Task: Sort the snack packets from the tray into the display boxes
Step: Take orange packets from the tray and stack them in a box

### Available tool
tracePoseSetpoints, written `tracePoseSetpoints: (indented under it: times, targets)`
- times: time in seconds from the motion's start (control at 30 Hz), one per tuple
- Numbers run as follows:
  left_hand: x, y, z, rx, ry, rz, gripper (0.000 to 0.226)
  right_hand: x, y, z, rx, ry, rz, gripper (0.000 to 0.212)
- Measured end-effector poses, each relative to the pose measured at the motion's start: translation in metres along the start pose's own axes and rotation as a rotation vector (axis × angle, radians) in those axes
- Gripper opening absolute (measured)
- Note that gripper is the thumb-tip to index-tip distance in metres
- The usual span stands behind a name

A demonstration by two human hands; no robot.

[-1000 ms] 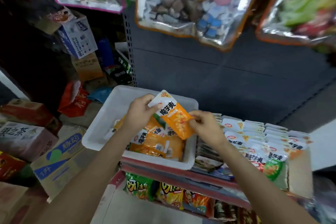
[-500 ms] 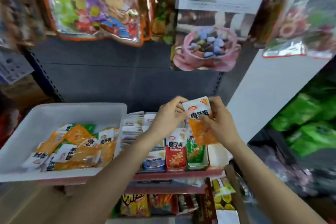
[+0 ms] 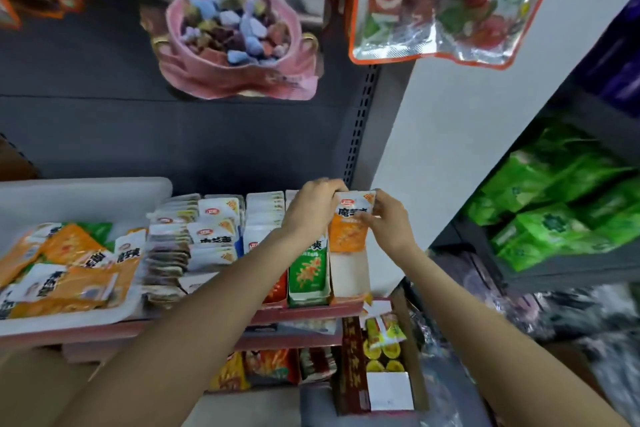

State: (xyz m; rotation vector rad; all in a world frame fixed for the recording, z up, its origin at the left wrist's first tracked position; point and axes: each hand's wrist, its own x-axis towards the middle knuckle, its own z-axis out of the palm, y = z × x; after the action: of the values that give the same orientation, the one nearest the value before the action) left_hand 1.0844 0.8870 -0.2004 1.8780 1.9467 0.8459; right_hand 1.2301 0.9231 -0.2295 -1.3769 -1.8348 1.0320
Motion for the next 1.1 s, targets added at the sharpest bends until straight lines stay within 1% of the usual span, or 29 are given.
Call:
tracePoseSetpoints:
  times: [0.1, 0.17, 0.23, 0.3, 0.37, 0.43, 0.5, 0.63, 0.7, 0.83, 0.93, 1.03, 1.1]
  targets:
    - [0.0, -0.007, 0.012, 0.13, 0.017, -0.024, 0.02, 0.003, 0.006, 0.006, -0.101, 0.059, -0.067, 0.025]
    - [0.004, -0.01, 0.019, 0.275, 0.048, -0.026, 0.019, 0.007, 0.008, 0.009, -0.152, 0.075, -0.119, 0.019]
    - [0.01, -0.011, 0.024, 0.411, 0.067, -0.035, 0.019, 0.014, 0.013, 0.012, -0.271, 0.069, -0.102, 0.016]
    - [0.016, -0.014, 0.029, 0.487, 0.044, -0.062, 0.019, 0.021, 0.018, 0.015, -0.358, 0.055, -0.058, 0.021]
    - [0.019, -0.017, 0.034, 0.514, 0.0, -0.092, 0.021, 0.024, 0.021, 0.019, -0.396, 0.035, -0.026, 0.026]
    - [0.02, -0.019, 0.035, 0.493, -0.037, -0.117, 0.024, 0.026, 0.023, 0.023, -0.4, 0.026, 0.005, 0.027]
    - [0.018, -0.02, 0.034, 0.448, -0.027, -0.111, 0.026, 0.024, 0.022, 0.025, -0.383, 0.04, 0.006, 0.026]
    - [0.009, -0.024, 0.023, 0.272, 0.026, -0.092, 0.024, 0.013, 0.013, 0.027, -0.363, 0.095, -0.096, 0.027]
    - [-0.001, -0.026, 0.009, 0.18, 0.079, -0.098, 0.022, 0.007, 0.001, 0.032, -0.361, 0.078, -0.169, 0.026]
    - [-0.035, -0.04, -0.027, 0.039, 0.179, -0.139, 0.024, -0.003, -0.038, 0.059, -0.289, -0.059, -0.287, 0.026]
    - [-0.065, -0.07, -0.059, -0.047, 0.257, -0.171, 0.018, -0.011, -0.074, 0.094, -0.223, -0.167, -0.354, 0.025]
    - [-0.096, -0.114, -0.1, -0.06, 0.353, -0.282, 0.014, -0.025, -0.112, 0.143, -0.169, -0.269, -0.458, 0.023]
    - [-0.118, -0.149, -0.129, -0.05, 0.38, -0.373, 0.015, -0.035, -0.137, 0.18, -0.15, -0.303, -0.51, 0.023]
